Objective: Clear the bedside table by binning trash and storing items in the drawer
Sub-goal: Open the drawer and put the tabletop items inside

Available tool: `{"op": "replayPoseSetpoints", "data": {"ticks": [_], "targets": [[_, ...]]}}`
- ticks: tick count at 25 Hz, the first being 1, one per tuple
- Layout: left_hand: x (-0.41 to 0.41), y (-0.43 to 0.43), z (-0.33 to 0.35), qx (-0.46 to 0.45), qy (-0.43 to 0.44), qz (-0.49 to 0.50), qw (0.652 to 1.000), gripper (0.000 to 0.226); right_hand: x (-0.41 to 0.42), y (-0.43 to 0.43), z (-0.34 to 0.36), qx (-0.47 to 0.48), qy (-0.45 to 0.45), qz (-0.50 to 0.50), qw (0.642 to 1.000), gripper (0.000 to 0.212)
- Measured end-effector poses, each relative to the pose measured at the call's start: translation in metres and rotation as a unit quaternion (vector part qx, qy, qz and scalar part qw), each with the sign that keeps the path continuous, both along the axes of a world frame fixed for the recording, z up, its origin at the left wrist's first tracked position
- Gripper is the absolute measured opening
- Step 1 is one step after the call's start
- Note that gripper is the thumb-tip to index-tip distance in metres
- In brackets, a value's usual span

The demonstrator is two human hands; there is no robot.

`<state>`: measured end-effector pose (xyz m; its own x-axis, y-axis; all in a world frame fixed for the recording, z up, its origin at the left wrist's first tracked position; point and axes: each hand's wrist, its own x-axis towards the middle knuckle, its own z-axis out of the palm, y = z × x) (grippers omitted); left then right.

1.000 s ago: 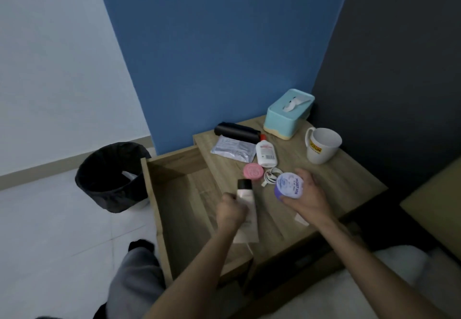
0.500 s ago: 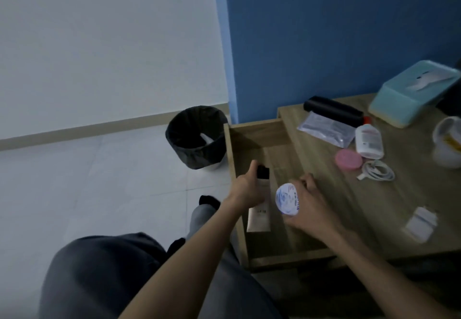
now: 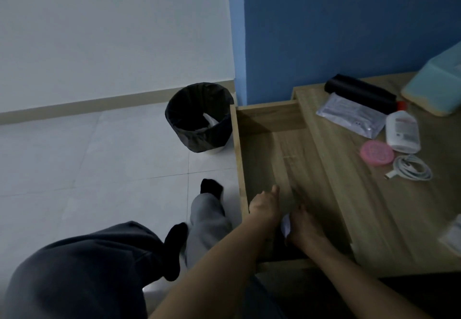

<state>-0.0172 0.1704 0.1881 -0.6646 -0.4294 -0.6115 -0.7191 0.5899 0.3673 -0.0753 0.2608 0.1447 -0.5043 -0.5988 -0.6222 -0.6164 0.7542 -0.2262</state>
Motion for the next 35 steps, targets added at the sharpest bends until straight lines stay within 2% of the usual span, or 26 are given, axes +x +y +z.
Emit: {"op": "replayPoseSetpoints", "data": {"ticks": [2, 5, 7, 8, 10, 12, 14, 17, 20, 21, 23, 25, 27, 31, 33, 35], "targets": [[0.000, 0.004, -0.011, 0.022, -0.039, 0.033, 0.998, 0.067, 0.002, 0.003, -0.007, 0.018, 0.006, -0.007, 1.000, 0.049], [-0.002, 0.007, -0.023, 0.016, -0.079, 0.038, 0.996, 0.065, 0.004, 0.001, -0.003, -0.001, 0.003, -0.056, 0.998, 0.061], [-0.001, 0.008, -0.031, -0.003, -0.102, 0.034, 0.994, 0.066, 0.008, -0.001, 0.016, -0.043, 0.012, -0.067, 0.997, 0.062], [0.000, 0.009, -0.033, -0.003, -0.109, 0.035, 0.993, 0.069, 0.009, 0.002, 0.029, -0.096, 0.021, -0.075, 0.992, 0.060], [0.001, 0.010, -0.033, 0.002, -0.109, 0.043, 0.993, 0.070, 0.008, 0.021, 0.064, -0.232, 0.032, -0.099, 0.967, 0.059], [-0.001, 0.008, -0.021, -0.016, -0.086, 0.048, 0.995, 0.069, -0.005, 0.054, 0.098, -0.357, 0.039, -0.168, 0.918, 0.053], [-0.014, 0.011, 0.006, -0.060, 0.017, 0.072, 0.995, 0.067, -0.030, 0.099, 0.123, -0.394, 0.112, -0.236, 0.881, 0.050], [-0.048, 0.028, 0.056, -0.124, 0.259, 0.145, 0.947, 0.047, -0.070, 0.164, 0.136, -0.359, 0.210, -0.326, 0.849, 0.051], [-0.093, 0.058, 0.083, -0.131, 0.378, 0.048, 0.915, 0.041, -0.091, 0.195, 0.119, -0.300, 0.186, -0.378, 0.856, 0.063], [-0.107, 0.069, 0.086, -0.108, 0.380, 0.004, 0.919, 0.042, -0.095, 0.199, 0.110, -0.293, 0.158, -0.376, 0.865, 0.071], [-0.135, 0.084, 0.080, -0.069, 0.323, -0.056, 0.942, 0.050, -0.100, 0.201, 0.096, -0.277, 0.126, -0.360, 0.882, 0.087], [-0.155, 0.088, 0.070, -0.044, 0.248, -0.086, 0.964, 0.052, -0.106, 0.200, 0.088, -0.254, 0.137, -0.334, 0.897, 0.090], [-0.164, 0.088, 0.059, -0.050, 0.218, -0.103, 0.969, 0.046, -0.112, 0.199, 0.085, -0.247, 0.153, -0.320, 0.902, 0.085], [-0.167, 0.084, 0.053, -0.146, 0.226, -0.100, 0.958, 0.033, -0.117, 0.196, 0.084, -0.228, 0.155, -0.318, 0.907, 0.090], [-0.164, 0.083, 0.056, -0.158, 0.229, -0.101, 0.955, 0.033, -0.114, 0.193, 0.084, -0.232, 0.150, -0.325, 0.905, 0.095], [-0.155, 0.080, 0.061, -0.132, 0.249, -0.082, 0.956, 0.033, -0.112, 0.188, 0.088, -0.243, 0.129, -0.332, 0.902, 0.099]]}}
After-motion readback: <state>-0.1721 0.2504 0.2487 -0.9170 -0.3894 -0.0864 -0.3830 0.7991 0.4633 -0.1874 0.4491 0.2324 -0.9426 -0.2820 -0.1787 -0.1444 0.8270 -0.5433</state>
